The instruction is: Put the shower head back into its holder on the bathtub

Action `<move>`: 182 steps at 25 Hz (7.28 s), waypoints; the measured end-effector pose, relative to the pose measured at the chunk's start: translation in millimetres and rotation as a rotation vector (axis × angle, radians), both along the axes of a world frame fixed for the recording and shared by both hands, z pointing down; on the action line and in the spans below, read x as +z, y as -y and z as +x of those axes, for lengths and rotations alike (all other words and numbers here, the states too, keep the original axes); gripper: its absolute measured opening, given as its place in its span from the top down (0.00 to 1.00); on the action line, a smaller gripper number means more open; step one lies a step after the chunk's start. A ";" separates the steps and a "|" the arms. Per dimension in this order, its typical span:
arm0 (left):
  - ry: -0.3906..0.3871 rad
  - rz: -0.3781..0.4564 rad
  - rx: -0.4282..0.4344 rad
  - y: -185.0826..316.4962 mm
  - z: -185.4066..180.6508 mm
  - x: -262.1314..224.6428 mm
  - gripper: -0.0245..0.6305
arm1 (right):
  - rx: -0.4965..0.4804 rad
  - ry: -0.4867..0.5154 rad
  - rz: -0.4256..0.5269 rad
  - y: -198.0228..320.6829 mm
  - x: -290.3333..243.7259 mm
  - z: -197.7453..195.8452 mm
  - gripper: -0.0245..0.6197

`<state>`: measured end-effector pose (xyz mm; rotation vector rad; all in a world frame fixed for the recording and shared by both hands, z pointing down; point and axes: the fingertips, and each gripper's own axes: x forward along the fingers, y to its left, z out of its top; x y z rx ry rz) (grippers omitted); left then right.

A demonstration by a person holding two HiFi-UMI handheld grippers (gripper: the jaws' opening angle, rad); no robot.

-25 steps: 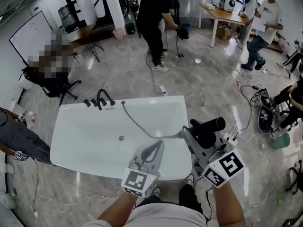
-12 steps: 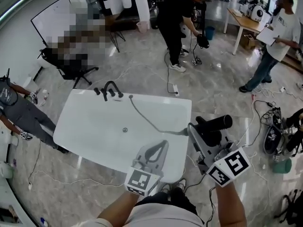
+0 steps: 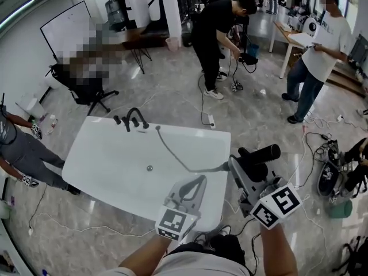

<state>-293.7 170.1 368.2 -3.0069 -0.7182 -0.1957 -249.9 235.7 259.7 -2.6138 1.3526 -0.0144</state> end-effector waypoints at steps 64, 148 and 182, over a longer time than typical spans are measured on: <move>0.128 0.072 -0.609 -25.2 333.5 134.5 0.96 | -0.576 -0.013 -0.013 6.2 20.4 348.0 0.76; 0.669 -0.162 -1.259 169.3 435.9 414.2 0.87 | -1.289 -0.095 0.040 226.8 -58.4 476.0 0.76; 0.259 0.024 -1.397 314.4 426.1 194.6 0.87 | -1.242 -0.014 0.154 274.8 -103.6 499.0 0.76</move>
